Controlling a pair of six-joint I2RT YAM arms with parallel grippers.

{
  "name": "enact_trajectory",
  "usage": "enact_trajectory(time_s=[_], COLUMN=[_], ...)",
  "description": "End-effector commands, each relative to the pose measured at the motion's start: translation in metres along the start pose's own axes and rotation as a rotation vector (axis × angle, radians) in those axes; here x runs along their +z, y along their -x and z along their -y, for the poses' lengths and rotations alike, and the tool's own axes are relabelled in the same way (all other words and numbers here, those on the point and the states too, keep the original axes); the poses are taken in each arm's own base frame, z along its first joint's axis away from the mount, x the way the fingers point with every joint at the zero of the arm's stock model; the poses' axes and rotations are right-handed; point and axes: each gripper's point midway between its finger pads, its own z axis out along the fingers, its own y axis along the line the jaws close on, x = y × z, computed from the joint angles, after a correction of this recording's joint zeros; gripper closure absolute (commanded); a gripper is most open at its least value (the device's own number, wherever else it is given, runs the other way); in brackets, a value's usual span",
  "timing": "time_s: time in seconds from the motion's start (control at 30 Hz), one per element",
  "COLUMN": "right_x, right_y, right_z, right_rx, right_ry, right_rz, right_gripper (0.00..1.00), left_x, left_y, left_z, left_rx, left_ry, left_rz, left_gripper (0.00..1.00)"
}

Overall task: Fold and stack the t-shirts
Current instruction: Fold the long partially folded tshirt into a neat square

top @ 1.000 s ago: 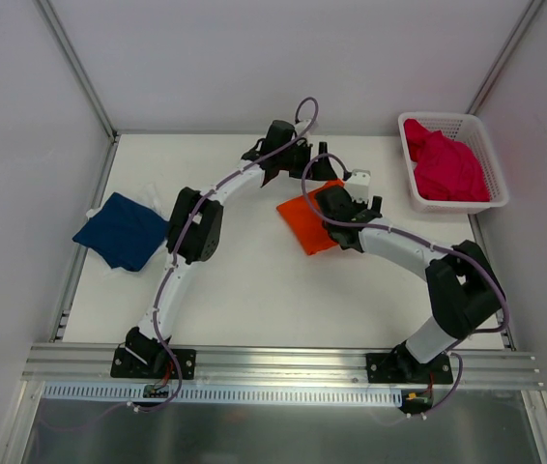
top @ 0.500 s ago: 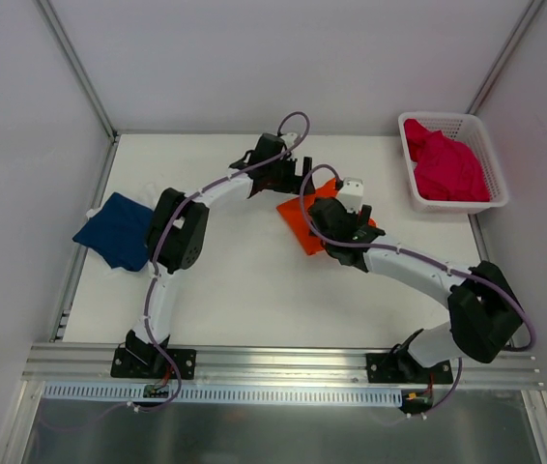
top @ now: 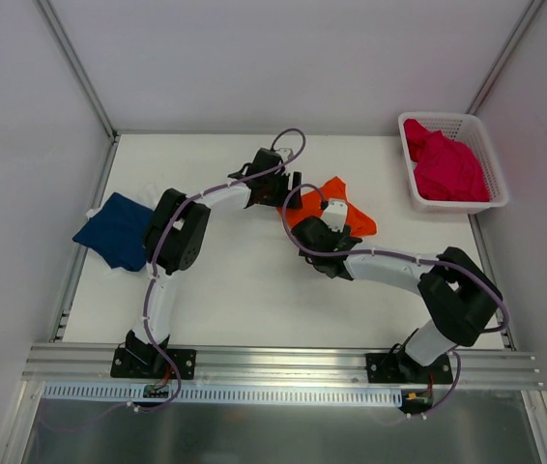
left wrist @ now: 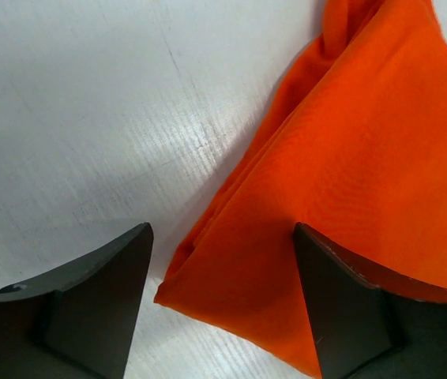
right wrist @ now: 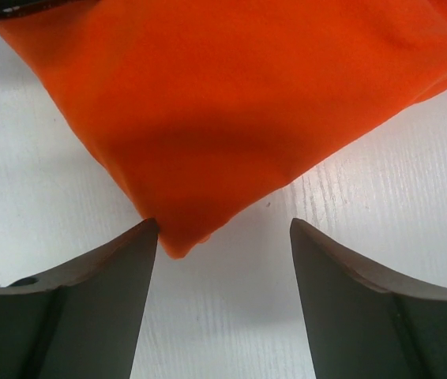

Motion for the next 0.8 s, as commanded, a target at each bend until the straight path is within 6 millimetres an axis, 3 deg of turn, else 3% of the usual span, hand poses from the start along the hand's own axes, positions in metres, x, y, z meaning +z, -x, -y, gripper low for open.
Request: enact_trajectory(time_s=[0.0, 0.1, 0.17, 0.33, 0.37, 0.43, 0.47, 0.77], right_x=[0.002, 0.005, 0.007, 0.009, 0.010, 0.010, 0.010, -0.007], right_y=[0.004, 0.002, 0.000, 0.002, 0.003, 0.005, 0.005, 0.016], right_z=[0.002, 0.005, 0.007, 0.008, 0.009, 0.012, 0.013, 0.031], right_rx=[0.031, 0.014, -0.004, -0.013, -0.011, -0.019, -0.023, -0.027], right_ry=[-0.035, -0.063, -0.083, -0.108, -0.112, -0.126, -0.130, -0.141], right_rz=[0.021, 0.012, 0.004, 0.011, 0.015, 0.021, 0.021, 0.057], right_gripper=[0.35, 0.42, 0.41, 0.32, 0.31, 0.29, 0.28, 0.23], left_x=[-0.011, -0.013, -0.015, -0.036, -0.038, -0.049, -0.051, -0.085], left_y=[0.007, -0.001, -0.016, -0.041, -0.059, -0.063, -0.079, -0.144], left_z=[0.005, 0.003, 0.001, 0.002, 0.003, 0.010, 0.008, 0.069], left_rx=[0.006, -0.014, -0.031, -0.060, -0.064, -0.088, -0.098, -0.183], left_ry=[0.004, 0.011, 0.023, 0.081, 0.091, 0.096, 0.106, 0.062], left_rz=[0.021, 0.005, -0.021, -0.035, -0.065, -0.051, -0.072, -0.099], left_gripper=[0.29, 0.38, 0.40, 0.42, 0.43, 0.43, 0.43, 0.44])
